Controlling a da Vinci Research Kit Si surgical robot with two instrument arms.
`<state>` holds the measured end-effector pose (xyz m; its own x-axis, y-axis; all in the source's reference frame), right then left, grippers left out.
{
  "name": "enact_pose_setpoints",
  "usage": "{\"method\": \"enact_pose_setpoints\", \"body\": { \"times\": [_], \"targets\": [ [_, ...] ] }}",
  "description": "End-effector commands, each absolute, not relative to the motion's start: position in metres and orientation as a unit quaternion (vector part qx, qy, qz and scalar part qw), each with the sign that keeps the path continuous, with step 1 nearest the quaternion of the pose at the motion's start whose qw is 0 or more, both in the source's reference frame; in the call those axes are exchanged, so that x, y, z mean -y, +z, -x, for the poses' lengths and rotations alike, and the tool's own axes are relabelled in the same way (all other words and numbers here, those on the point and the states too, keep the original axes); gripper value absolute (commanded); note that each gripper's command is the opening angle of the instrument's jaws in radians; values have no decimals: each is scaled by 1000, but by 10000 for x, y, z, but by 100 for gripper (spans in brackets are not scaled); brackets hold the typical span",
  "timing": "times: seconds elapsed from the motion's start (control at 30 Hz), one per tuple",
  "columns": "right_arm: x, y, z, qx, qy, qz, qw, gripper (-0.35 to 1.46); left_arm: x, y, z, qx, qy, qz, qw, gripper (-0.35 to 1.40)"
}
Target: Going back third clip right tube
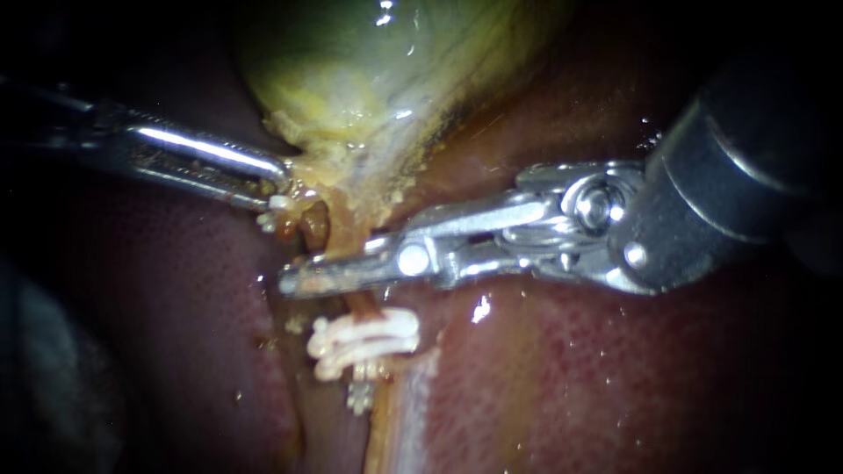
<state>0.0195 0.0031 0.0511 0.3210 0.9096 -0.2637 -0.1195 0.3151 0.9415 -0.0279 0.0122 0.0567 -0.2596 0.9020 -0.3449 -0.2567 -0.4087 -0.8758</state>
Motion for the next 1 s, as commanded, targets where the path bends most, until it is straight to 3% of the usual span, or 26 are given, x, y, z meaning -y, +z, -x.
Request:
{"method": "enact_pose_setpoints", "body": {
  "times": [0.03, 0.1, 0.2, 0.4, 0.67, 1.0],
  "targets": [
    [-30, 513, -195, -442, 379, -445, 681, -35, -122, 567, 279, 358, 708, 450, 409, -35],
    [-27, 516, -195, -440, 374, -449, 682, -29, -122, 567, 279, 358, 708, 450, 409, -35],
    [-19, 525, -197, -448, 360, -442, 689, 5, -122, 568, 279, 358, 708, 450, 409, -35],
    [-6, 544, -200, -455, 341, -434, 699, 37, -123, 569, 278, 358, 708, 450, 409, -35],
    [-11, 575, -196, -484, 320, -375, 723, 49, -123, 569, 277, 358, 708, 451, 409, -35],
    [-23, 582, -167, -505, 255, -313, 763, 49, -123, 570, 274, 359, 708, 451, 408, -35]
  ]
}}
